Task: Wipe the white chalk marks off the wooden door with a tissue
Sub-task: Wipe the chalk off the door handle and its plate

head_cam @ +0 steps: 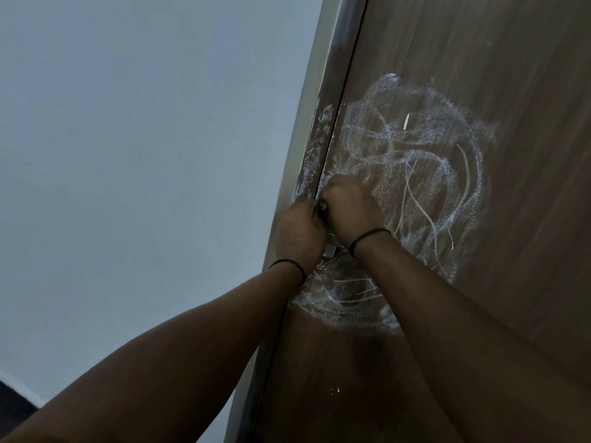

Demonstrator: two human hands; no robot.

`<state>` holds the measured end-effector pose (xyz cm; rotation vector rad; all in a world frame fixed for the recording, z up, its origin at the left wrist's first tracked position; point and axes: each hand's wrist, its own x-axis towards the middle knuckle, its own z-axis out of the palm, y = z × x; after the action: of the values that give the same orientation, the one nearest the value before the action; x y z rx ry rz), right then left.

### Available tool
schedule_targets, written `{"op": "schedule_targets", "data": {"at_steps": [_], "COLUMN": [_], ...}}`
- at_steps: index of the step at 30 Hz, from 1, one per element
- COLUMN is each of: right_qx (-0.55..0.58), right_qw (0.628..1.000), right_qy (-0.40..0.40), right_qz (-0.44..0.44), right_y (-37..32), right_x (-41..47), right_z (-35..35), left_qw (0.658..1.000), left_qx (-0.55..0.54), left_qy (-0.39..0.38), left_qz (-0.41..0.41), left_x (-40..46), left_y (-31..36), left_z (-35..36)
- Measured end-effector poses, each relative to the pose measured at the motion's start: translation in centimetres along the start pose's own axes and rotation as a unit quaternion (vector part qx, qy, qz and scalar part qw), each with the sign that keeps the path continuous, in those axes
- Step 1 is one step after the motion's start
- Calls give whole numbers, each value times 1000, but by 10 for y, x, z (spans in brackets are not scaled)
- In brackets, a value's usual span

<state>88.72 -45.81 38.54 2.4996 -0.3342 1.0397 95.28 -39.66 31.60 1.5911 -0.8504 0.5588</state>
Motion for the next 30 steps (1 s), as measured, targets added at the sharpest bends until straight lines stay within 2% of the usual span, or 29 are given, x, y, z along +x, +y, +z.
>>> {"op": "schedule_targets", "data": {"at_steps": [4,7,9,13,17,19,21,23,24,26,28,30], "right_qx": [47,165,165,97,10,2,12,71,129,253,306,305], "right_qw": [999,975,971,988,999,999,999,995,983,929,887,888], "right_qy": [1,71,70,30,-41,-50,-36,26,67,123,126,97], "right_qz": [23,132,157,113,26,-4,7,60,112,242,323,331], "right_y": [8,17,17,10,2,-2,3,10,13,15,12,8], "right_x": [-2,-16,-20,-8,8,12,8,-7,-16,-31,-38,-37], "right_z": [-2,-4,-5,-7,-13,-13,-9,-2,0,4,10,13], "left_qw": [1000,999,999,999,999,1000,1000,999,999,999,999,999], "left_qx": [-5,2,6,9,13,5,4,14,16,16,10,8], "left_qy": [5,-7,11,22,13,14,16,15,16,17,1,-13], "left_qz": [7,40,44,48,31,16,23,33,38,47,48,51], "left_x": [4,10,12,12,12,10,9,9,10,12,14,14], "left_y": [-5,-10,-11,-10,-13,-14,-13,-11,-10,-8,-4,-1], "left_z": [1,2,4,6,6,6,5,2,1,0,0,0]}}
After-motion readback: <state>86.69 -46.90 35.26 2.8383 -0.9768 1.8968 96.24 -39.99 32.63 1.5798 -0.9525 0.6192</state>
